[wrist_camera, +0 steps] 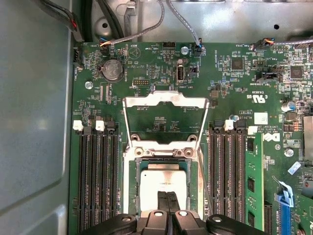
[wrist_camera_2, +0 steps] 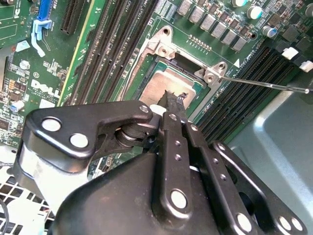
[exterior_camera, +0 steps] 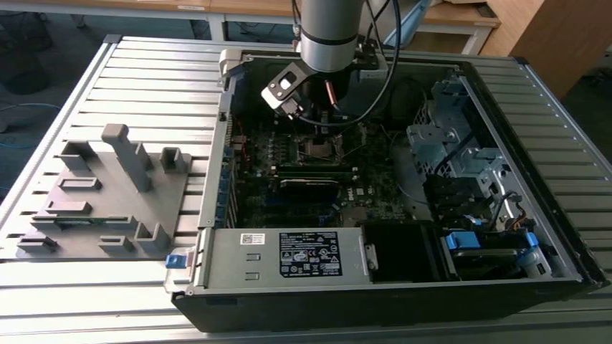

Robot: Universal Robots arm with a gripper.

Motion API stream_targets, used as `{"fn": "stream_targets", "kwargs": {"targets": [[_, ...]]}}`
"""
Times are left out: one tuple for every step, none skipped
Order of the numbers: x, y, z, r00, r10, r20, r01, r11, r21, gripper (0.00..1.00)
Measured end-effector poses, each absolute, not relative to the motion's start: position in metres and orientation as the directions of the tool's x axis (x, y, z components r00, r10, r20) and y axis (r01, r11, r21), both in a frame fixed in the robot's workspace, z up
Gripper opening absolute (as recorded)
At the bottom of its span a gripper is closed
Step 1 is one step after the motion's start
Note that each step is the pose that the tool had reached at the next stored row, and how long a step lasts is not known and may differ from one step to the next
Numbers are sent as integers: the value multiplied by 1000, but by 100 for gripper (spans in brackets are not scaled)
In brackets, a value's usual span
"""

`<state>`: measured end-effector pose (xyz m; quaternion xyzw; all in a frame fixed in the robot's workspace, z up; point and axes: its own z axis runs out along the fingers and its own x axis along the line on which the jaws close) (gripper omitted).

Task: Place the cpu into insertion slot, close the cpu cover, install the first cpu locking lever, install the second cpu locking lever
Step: 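Place the cpu into insertion slot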

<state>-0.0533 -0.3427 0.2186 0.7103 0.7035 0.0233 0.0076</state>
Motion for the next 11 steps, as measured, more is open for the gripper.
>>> {"fn": "stream_targets", "kwargs": {"targets": [[-53, -343, 219, 9, 1000, 22, 999, -10, 43, 10], [-53, -343, 219, 9, 1000, 22, 999, -10, 42, 10], [-53, -343, 219, 9, 1000, 22, 999, -10, 42, 10], [-53, -343, 219, 9, 1000, 22, 999, -10, 41, 10], [-53, -343, 219, 9, 1000, 22, 999, -10, 41, 10], [-53, -343, 219, 9, 1000, 22, 999, -10, 40, 10], [-53, -343, 219, 9, 1000, 22, 999, -10, 39, 10], [-53, -343, 219, 9, 1000, 22, 999, -10, 39, 10], [-53, -343, 219, 9, 1000, 22, 999, -10, 38, 10], [-53, -343, 219, 9, 1000, 22, 999, -10, 38, 10], [-53, -343, 219, 9, 1000, 22, 999, -10, 37, 10]]}}
